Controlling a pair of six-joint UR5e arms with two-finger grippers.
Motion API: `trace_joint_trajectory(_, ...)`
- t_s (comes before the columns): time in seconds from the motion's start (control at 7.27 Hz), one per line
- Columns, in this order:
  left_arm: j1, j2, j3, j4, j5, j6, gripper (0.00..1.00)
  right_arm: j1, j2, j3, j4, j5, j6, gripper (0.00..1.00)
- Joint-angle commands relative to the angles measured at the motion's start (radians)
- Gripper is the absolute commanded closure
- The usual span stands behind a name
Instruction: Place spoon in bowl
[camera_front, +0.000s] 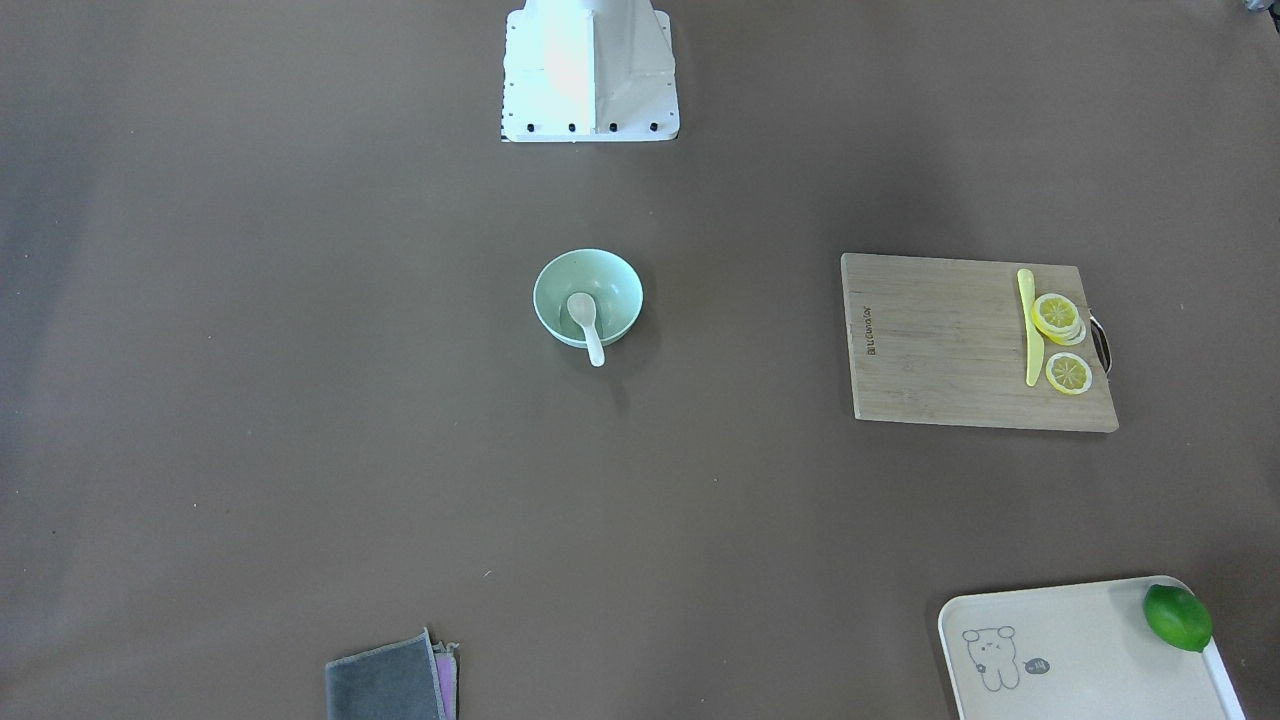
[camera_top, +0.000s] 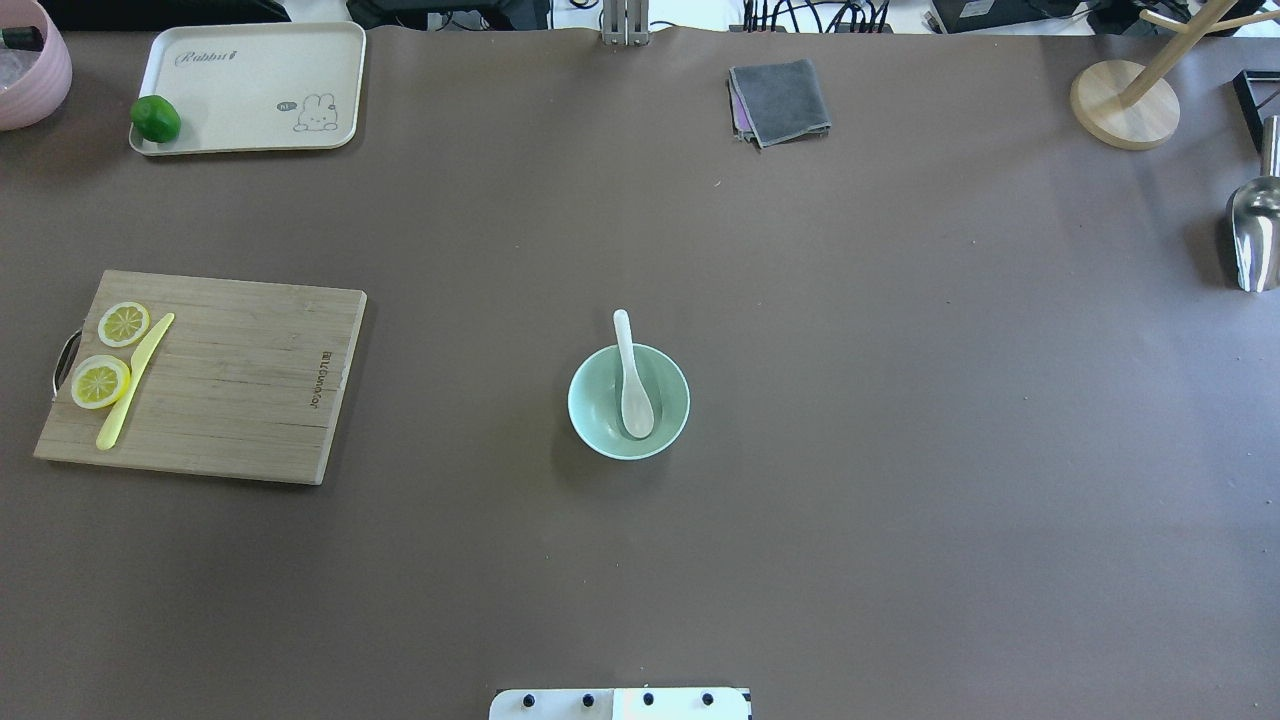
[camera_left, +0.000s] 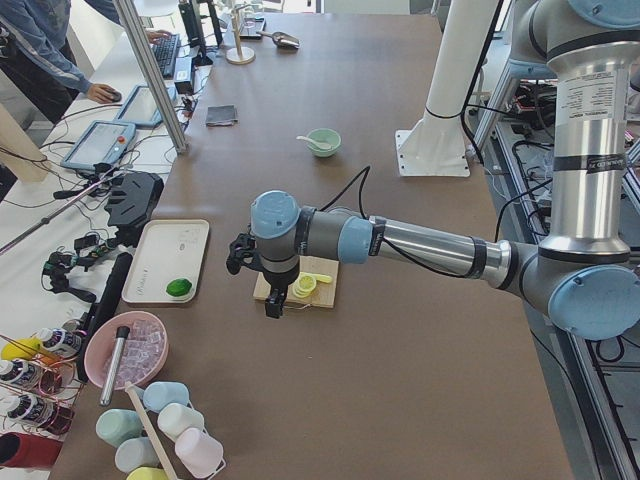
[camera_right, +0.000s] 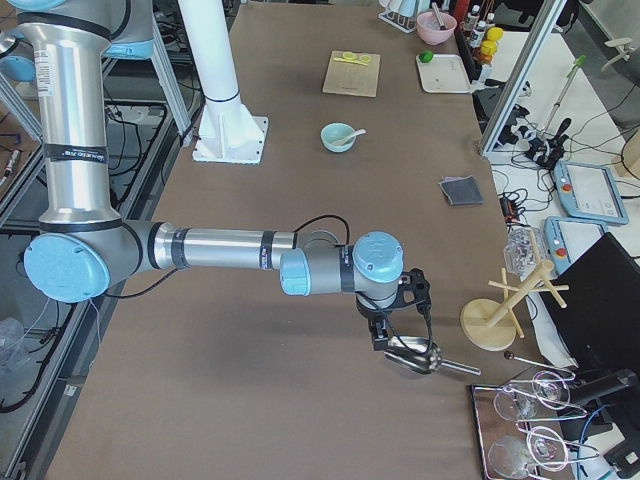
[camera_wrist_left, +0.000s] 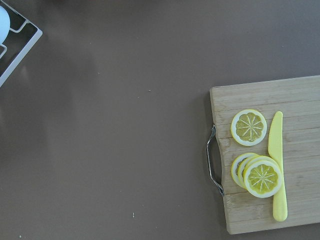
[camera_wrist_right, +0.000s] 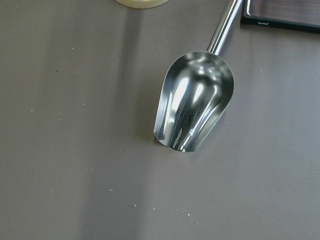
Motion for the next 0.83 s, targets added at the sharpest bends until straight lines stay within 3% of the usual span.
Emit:
trace_joint_trajectory(0.0, 0.0, -0.002, 0.003, 0.0, 0.009, -0.001, 0.02, 0.0, -0.004, 0.001, 0.0, 0.003, 0.002, 0.0)
trace_joint_trajectory(0.69, -0.002, 0.009, 0.005, 0.0, 0.011, 0.0, 0.02, 0.0, 0.004, 0.008, 0.001, 0.005, 0.002, 0.0)
